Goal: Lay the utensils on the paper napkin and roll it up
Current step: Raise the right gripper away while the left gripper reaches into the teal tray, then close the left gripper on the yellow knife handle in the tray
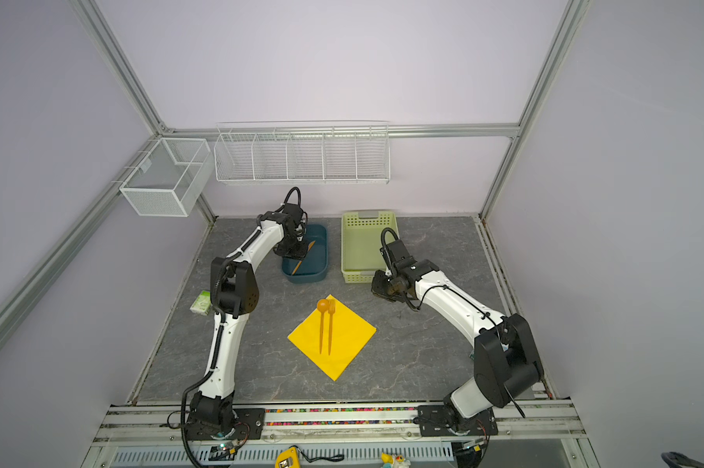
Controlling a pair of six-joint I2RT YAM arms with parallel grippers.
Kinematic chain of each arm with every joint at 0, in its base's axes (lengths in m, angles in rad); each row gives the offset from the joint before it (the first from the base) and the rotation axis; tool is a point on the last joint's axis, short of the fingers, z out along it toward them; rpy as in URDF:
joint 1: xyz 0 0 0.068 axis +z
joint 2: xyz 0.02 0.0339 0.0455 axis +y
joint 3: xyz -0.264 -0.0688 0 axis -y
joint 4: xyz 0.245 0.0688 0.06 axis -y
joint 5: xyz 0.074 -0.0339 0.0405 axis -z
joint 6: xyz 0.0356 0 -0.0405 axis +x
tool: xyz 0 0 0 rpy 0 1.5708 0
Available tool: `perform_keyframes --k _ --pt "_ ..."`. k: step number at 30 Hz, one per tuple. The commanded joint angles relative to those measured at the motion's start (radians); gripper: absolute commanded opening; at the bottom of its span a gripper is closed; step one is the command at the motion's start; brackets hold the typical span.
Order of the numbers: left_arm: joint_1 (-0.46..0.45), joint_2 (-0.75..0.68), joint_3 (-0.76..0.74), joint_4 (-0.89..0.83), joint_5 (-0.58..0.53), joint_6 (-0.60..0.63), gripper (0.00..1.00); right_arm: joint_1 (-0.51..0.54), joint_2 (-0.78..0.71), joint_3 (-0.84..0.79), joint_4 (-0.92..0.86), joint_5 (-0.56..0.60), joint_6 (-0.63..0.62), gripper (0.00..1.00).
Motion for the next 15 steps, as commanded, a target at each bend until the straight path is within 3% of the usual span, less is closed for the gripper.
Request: perform_keyframes --k 1,15 --pt "0.003 0.032 0.041 -0.057 0.022 0.028 0.27 -0.007 0.015 0.011 0.006 -0.015 0.002 0.23" --pt "-0.007 0.087 0.047 -0.086 0.000 0.047 0.21 -0.009 -0.002 0.029 -0.017 -0.007 0.008 0.22"
